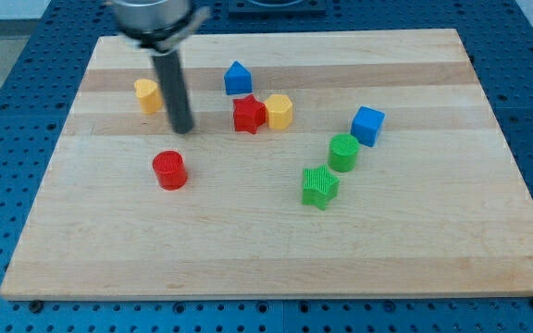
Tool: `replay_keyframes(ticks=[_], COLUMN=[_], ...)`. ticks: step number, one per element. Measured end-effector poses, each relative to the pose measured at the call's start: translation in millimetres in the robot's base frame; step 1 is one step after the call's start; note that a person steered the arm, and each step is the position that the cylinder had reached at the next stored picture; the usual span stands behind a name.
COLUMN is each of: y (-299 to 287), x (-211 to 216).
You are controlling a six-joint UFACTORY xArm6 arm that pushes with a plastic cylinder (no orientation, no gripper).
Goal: Push the yellow heart above the red star
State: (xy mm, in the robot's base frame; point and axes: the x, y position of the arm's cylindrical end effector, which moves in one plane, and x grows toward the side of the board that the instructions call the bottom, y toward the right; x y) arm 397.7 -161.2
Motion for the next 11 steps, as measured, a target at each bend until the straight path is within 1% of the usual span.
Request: replay_keyframes(ticks=[1,2,3,4,5,6,10,11], y=[-68.9,-105.9,-109.6,-95.4,-61.7,-25.9,74.4,91.0], x=[3.6,-11.5,-38.5,-51.7,-62.2,-63.7,-60.4,-60.5])
